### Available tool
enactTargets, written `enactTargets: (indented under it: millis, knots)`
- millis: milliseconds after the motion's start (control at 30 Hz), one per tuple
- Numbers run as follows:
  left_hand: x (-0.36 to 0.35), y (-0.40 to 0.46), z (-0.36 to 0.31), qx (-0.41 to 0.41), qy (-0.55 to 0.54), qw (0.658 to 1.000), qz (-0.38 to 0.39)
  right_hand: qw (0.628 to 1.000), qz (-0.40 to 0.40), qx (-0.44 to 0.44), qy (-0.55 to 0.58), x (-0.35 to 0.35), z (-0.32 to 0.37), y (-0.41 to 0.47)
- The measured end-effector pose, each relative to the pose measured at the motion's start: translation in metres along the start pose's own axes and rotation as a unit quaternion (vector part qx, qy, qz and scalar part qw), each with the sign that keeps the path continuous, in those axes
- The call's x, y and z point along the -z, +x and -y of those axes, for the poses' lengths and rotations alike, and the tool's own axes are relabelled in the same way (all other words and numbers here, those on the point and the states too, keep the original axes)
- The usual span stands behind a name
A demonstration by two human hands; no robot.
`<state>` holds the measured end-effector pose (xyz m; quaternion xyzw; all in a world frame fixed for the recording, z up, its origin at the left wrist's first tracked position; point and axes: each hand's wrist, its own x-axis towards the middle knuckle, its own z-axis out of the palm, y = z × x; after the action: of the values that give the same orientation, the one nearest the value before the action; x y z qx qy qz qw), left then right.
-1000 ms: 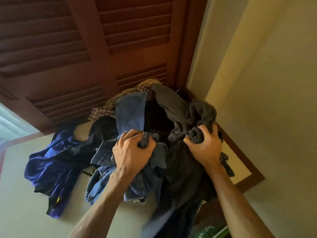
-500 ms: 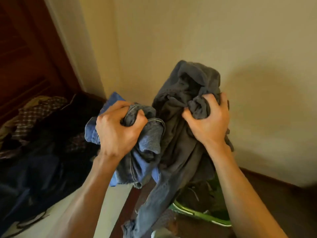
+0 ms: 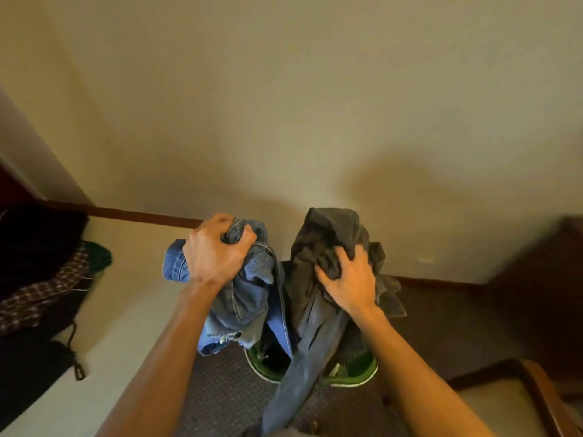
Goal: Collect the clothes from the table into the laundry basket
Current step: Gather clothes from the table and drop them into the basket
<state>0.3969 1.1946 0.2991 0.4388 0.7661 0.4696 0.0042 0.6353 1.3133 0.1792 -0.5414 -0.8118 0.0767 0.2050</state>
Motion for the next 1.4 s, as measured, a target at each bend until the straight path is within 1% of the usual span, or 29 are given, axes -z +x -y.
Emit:
enactTargets:
  millis: [33, 67, 100, 133, 167, 367, 533, 567, 600, 633, 667, 700, 733, 767, 867, 900, 933, 1000, 1100, 1167, 1267, 1400]
  knots:
    - [-0.006, -0.001, -0.003, 0.005, 0.006, 1.000, -0.006, 0.993, 0.114, -0.002, -0.028, -0.013, -0.019, -0.004]
    - [-0.012, -0.001, -0.006, 0.009, 0.011, 1.000, -0.013, 0.974, 0.224, -0.014, -0.038, -0.025, -0.036, -0.007]
    - [-0.019, -0.001, -0.010, 0.011, 0.016, 1.000, -0.021, 0.951, 0.306, -0.032, -0.033, -0.034, -0.055, -0.011]
    - [-0.026, -0.002, -0.014, 0.014, 0.017, 0.999, -0.027, 0.933, 0.355, -0.049, -0.022, -0.043, -0.071, -0.015]
    - [-0.032, -0.003, -0.019, 0.016, 0.019, 0.999, -0.032, 0.925, 0.376, -0.063, -0.008, -0.050, -0.084, -0.019]
    - [-0.068, -0.013, -0.040, 0.001, 0.021, 0.999, -0.040, 0.919, 0.372, -0.115, 0.053, -0.066, -0.120, -0.021]
    - [-0.114, -0.026, -0.043, -0.030, 0.016, 0.998, -0.047, 0.922, 0.331, -0.163, 0.121, -0.066, -0.139, -0.016]
    - [-0.126, -0.030, -0.037, -0.022, 0.021, 0.999, -0.021, 0.921, 0.324, -0.175, 0.130, -0.066, -0.143, -0.017]
    - [-0.140, -0.036, -0.027, -0.004, 0.030, 0.999, 0.035, 0.919, 0.321, -0.184, 0.135, -0.065, -0.145, -0.018]
    - [-0.153, -0.042, -0.015, 0.022, 0.043, 0.991, 0.125, 0.917, 0.323, -0.191, 0.138, -0.064, -0.149, -0.020]
    - [-0.166, -0.050, -0.001, 0.049, 0.059, 0.971, 0.227, 0.914, 0.327, -0.197, 0.140, -0.064, -0.152, -0.022]
    - [-0.176, -0.060, 0.012, 0.073, 0.077, 0.944, 0.313, 0.911, 0.331, -0.202, 0.141, -0.064, -0.154, -0.024]
    - [-0.184, -0.069, 0.024, 0.094, 0.086, 0.921, 0.368, 0.908, 0.335, -0.208, 0.139, -0.064, -0.156, -0.026]
    - [-0.188, -0.078, 0.034, 0.110, 0.087, 0.910, 0.390, 0.907, 0.339, -0.211, 0.136, -0.065, -0.159, -0.029]
    - [-0.183, -0.098, 0.052, 0.144, 0.074, 0.912, 0.377, 0.896, 0.369, -0.211, 0.129, -0.067, -0.163, -0.041]
    - [-0.182, -0.104, 0.059, 0.166, 0.064, 0.905, 0.387, 0.890, 0.384, -0.211, 0.130, -0.068, -0.162, -0.046]
    - [-0.181, -0.111, 0.067, 0.197, 0.050, 0.891, 0.405, 0.882, 0.400, -0.213, 0.132, -0.070, -0.161, -0.052]
    - [-0.180, -0.124, 0.083, 0.232, 0.026, 0.866, 0.443, 0.867, 0.426, -0.221, 0.134, -0.077, -0.157, -0.063]
    - [-0.182, -0.151, 0.103, 0.253, -0.007, 0.844, 0.473, 0.851, 0.450, -0.234, 0.139, -0.090, -0.147, -0.083]
    - [-0.183, -0.171, 0.113, 0.272, -0.014, 0.821, 0.501, 0.844, 0.453, -0.249, 0.145, -0.100, -0.141, -0.097]
    - [-0.194, -0.198, 0.127, 0.274, 0.007, 0.795, 0.541, 0.830, 0.462, -0.269, 0.160, -0.112, -0.133, -0.118]
    - [-0.225, -0.232, 0.147, 0.222, 0.087, 0.775, 0.585, 0.821, 0.490, -0.259, 0.136, -0.153, -0.140, -0.151]
